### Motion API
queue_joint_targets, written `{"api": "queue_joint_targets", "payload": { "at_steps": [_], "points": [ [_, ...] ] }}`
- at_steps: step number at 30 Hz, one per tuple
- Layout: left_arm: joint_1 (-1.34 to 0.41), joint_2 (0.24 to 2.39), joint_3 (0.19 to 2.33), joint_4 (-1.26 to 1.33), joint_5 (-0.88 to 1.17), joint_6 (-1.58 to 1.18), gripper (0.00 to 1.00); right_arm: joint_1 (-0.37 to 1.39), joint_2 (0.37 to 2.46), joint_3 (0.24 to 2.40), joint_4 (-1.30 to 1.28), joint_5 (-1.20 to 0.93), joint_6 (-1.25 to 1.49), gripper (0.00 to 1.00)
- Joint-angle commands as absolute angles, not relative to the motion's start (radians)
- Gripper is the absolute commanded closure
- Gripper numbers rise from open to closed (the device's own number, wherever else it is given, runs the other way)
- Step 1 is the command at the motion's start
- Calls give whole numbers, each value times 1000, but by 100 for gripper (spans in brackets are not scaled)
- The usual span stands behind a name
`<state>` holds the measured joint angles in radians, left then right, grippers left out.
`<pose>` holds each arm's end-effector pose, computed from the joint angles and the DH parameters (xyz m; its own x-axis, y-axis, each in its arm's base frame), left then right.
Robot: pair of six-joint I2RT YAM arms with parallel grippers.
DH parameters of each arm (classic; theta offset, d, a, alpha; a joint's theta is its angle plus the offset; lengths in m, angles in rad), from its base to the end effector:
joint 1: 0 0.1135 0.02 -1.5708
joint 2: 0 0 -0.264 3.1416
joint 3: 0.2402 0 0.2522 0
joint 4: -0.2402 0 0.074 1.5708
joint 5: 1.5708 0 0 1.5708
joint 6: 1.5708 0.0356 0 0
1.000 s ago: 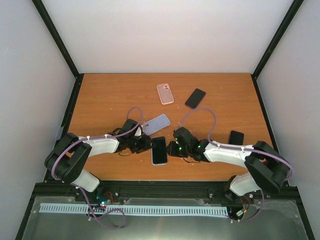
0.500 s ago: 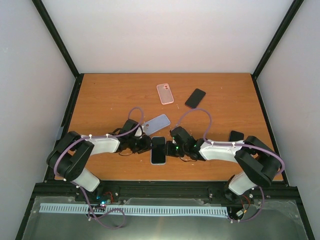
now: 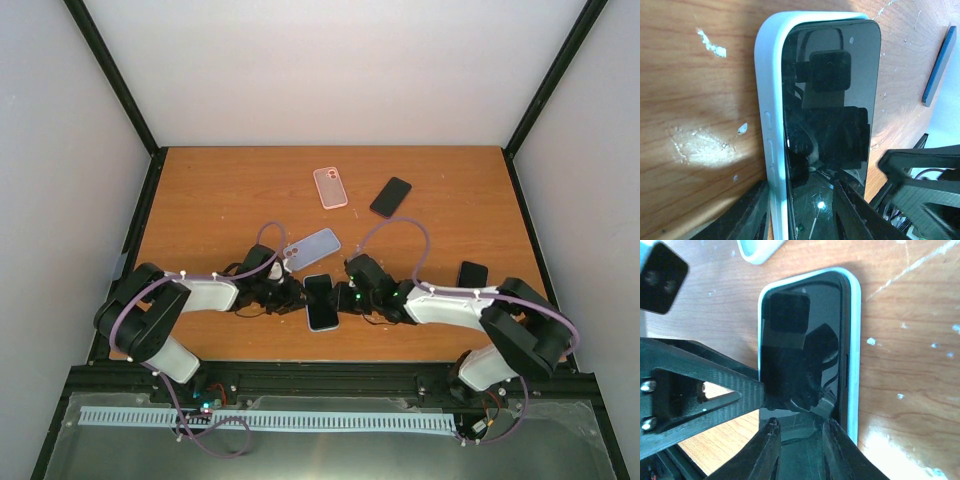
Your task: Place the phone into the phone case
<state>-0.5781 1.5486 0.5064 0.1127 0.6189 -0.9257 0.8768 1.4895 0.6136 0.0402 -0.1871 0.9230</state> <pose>0.1990 -0.1545 0.1136 -0.9914 -0.1302 0.0118 -0.0938 0.6460 -0.7575 0.1705 0.2153 0.1460 -0.9522 0.0806 -0.2947 -0.1256 0.7760 0.6181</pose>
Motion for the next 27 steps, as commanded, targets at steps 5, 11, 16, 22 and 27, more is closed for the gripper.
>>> {"api": "queue_joint_targets", "payload": {
  "at_steps": [5,11,16,22,27],
  "points": [
    [-577,1534,516,86,595,-928,62,869,1415,572,-33,-103,893,65],
    [-577,1549,497,113,611,-924,64,868,1461,555,49,-164,910,52],
    [-577,1556,474,156,647,-938,71,867,1513,537,170,-240,945,44],
    [-578,1563,448,217,687,-969,76,856,1553,540,263,-324,981,41],
    [-580,1572,428,261,709,-991,80,832,1510,511,392,-408,1024,42]
  ]
}}
